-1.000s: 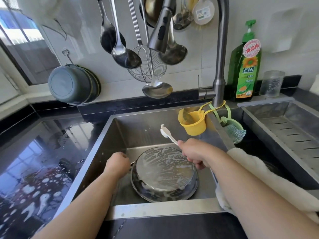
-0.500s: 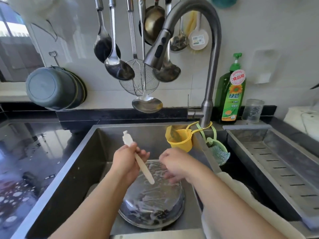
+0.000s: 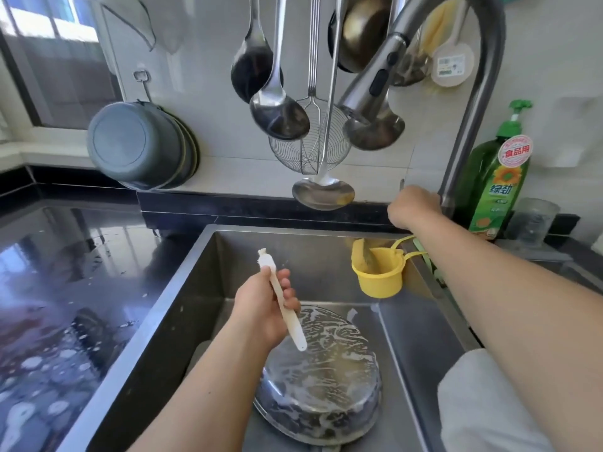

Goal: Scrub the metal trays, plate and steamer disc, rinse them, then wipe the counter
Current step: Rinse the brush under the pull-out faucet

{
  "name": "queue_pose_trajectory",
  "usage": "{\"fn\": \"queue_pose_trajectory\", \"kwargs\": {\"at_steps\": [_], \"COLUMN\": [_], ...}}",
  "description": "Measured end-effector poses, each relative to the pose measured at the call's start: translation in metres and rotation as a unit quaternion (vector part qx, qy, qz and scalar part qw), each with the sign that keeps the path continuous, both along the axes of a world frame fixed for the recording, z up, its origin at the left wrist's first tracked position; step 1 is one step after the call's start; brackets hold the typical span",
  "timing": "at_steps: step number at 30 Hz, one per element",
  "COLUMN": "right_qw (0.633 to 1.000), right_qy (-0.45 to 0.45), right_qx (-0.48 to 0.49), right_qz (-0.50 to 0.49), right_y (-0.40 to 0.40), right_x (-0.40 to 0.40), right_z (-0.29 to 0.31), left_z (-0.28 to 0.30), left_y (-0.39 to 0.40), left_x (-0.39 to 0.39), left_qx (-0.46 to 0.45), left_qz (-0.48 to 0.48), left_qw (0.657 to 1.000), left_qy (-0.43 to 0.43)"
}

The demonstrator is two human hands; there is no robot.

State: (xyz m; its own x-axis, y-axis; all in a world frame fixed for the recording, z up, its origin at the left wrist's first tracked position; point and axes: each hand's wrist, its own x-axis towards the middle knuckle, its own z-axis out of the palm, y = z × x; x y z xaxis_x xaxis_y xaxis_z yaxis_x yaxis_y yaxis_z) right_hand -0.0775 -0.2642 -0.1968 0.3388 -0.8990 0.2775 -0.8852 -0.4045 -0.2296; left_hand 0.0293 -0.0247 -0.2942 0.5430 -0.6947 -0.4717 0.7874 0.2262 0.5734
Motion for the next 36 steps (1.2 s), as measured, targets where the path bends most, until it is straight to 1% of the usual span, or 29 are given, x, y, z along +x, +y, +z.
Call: {"fn": "queue_pose_trajectory", "kwargs": {"at_steps": [2, 5, 7, 8, 9, 10, 11, 12, 13, 15, 16, 18, 19, 20, 22, 24, 26, 28, 29, 30, 33, 34, 36], "right_qw": [1.000, 0.999, 0.998, 0.999, 0.999, 0.997, 0.986, 0.964, 0.934, 0.864, 0.827, 0.766, 0.750, 0.742, 0.745, 0.759, 0.774, 0.784, 0.795, 0.811, 0.884, 0.899, 0.911], "right_qy": [-0.003, 0.041, 0.053, 0.038, 0.004, -0.058, -0.143, -0.239, -0.324, -0.457, -0.508, -0.565, -0.571, -0.569, -0.563, -0.566, -0.564, -0.556, -0.543, -0.520, -0.404, -0.370, -0.330], "right_qx": [-0.015, -0.024, -0.016, -0.007, 0.003, 0.016, 0.036, 0.056, 0.072, 0.102, 0.126, 0.168, 0.177, 0.180, 0.172, 0.154, 0.130, 0.110, 0.102, 0.092, 0.065, 0.072, 0.116], "right_qz": [-0.002, 0.009, 0.022, 0.028, 0.037, 0.054, 0.075, 0.101, 0.131, 0.183, 0.206, 0.257, 0.283, 0.305, 0.313, 0.281, 0.257, 0.252, 0.252, 0.250, 0.225, 0.221, 0.219], "right_y": [0.003, 0.010, 0.011, 0.012, 0.014, 0.018, 0.026, 0.035, 0.045, 0.068, 0.078, 0.095, 0.100, 0.103, 0.104, 0.101, 0.097, 0.094, 0.095, 0.096, 0.107, 0.111, 0.120], "right_x": [0.003, 0.002, 0.000, -0.001, -0.003, -0.006, -0.009, -0.013, -0.016, -0.021, -0.022, -0.019, -0.016, -0.011, -0.002, 0.007, 0.010, 0.011, 0.009, 0.007, -0.006, -0.011, -0.019], "right_z": [-0.002, -0.009, -0.014, -0.014, -0.014, -0.012, -0.006, 0.001, 0.011, 0.033, 0.045, 0.071, 0.084, 0.096, 0.116, 0.129, 0.134, 0.135, 0.135, 0.132, 0.104, 0.091, 0.068], "left_z": [0.002, 0.004, 0.003, 0.001, 0.000, -0.001, -0.002, -0.003, -0.003, -0.003, -0.002, -0.001, -0.001, -0.001, 0.002, 0.005, 0.003, 0.000, 0.000, 0.001, 0.003, 0.003, 0.004], "left_y": [0.000, 0.001, 0.002, 0.001, 0.001, 0.001, 0.000, -0.001, -0.002, -0.003, -0.003, -0.004, -0.004, -0.004, -0.002, 0.002, 0.000, -0.004, -0.004, -0.004, 0.000, 0.000, 0.000], "left_x": [-0.001, -0.004, -0.005, -0.004, -0.004, -0.004, -0.005, -0.005, -0.007, -0.010, -0.010, -0.011, -0.012, -0.013, -0.015, -0.015, -0.013, -0.011, -0.011, -0.011, -0.012, -0.012, -0.011], "left_qx": [-0.005, 0.001, 0.025, 0.042, 0.058, 0.078, 0.100, 0.128, 0.152, 0.189, 0.198, 0.208, 0.212, 0.217, 0.216, 0.203, 0.195, 0.198, 0.197, 0.191, 0.178, 0.176, 0.174], "left_qz": [0.003, 0.003, 0.001, 0.002, 0.001, -0.001, -0.009, -0.017, -0.024, -0.037, -0.049, -0.056, -0.057, -0.062, -0.075, -0.091, -0.097, -0.105, -0.114, -0.123, -0.156, -0.166, -0.170], "left_qw": [1.000, 1.000, 0.999, 0.998, 0.996, 0.994, 0.990, 0.984, 0.978, 0.967, 0.964, 0.961, 0.958, 0.953, 0.951, 0.953, 0.953, 0.948, 0.945, 0.944, 0.945, 0.943, 0.945], "left_qy": [0.000, -0.019, -0.040, -0.053, -0.067, -0.082, -0.098, -0.119, -0.138, -0.166, -0.169, -0.173, -0.184, -0.201, -0.209, -0.205, -0.209, -0.226, -0.235, -0.238, -0.228, -0.228, -0.217]}}
